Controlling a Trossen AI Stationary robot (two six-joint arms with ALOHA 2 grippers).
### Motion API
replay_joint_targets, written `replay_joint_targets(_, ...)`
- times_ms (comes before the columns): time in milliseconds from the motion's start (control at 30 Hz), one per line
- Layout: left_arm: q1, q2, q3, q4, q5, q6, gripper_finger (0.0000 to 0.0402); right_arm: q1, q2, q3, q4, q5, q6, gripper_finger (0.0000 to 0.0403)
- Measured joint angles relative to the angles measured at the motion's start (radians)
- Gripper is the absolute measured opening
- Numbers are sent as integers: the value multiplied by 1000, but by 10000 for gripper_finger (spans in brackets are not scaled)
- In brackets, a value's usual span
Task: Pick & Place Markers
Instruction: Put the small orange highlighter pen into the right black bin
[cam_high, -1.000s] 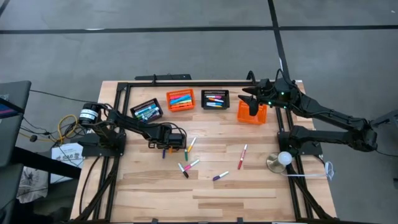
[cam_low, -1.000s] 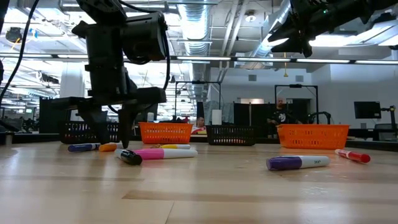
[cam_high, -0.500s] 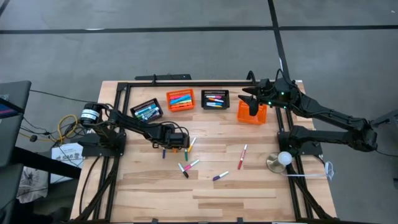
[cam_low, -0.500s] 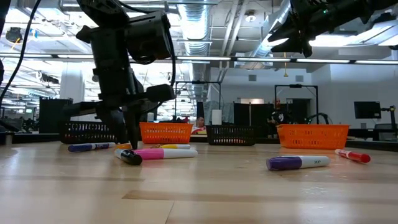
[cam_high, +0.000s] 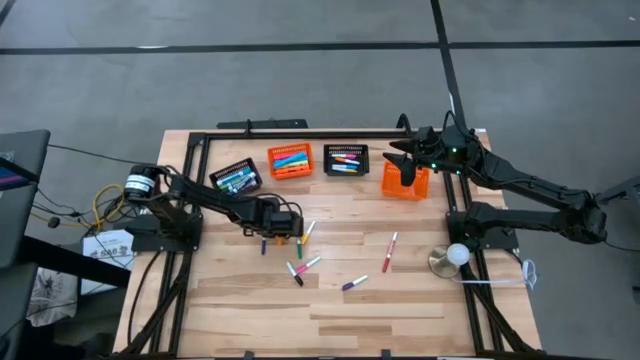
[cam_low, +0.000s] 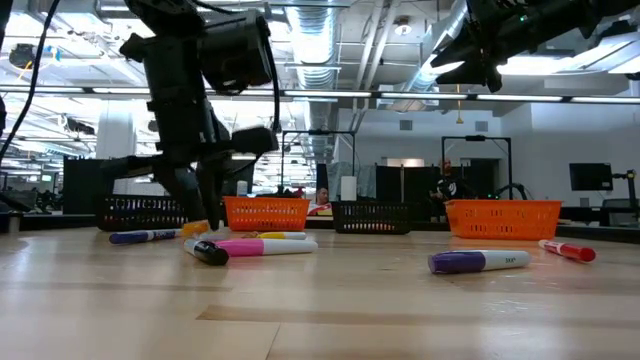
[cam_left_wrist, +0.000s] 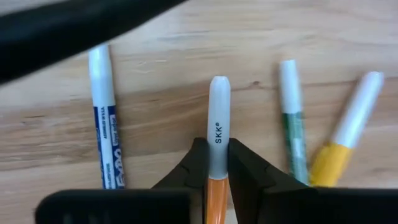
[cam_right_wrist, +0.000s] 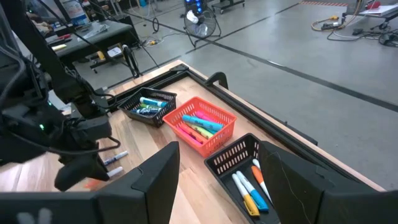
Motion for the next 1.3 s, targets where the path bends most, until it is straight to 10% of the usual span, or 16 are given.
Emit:
replay_joint_targets(700,13,-299,2,234,-230,186,36,0,0,0,0,-2,12,210)
replay_joint_targets(1300,186,-305,2,557,-131,449,36,96,196,0,175,-135,105,210)
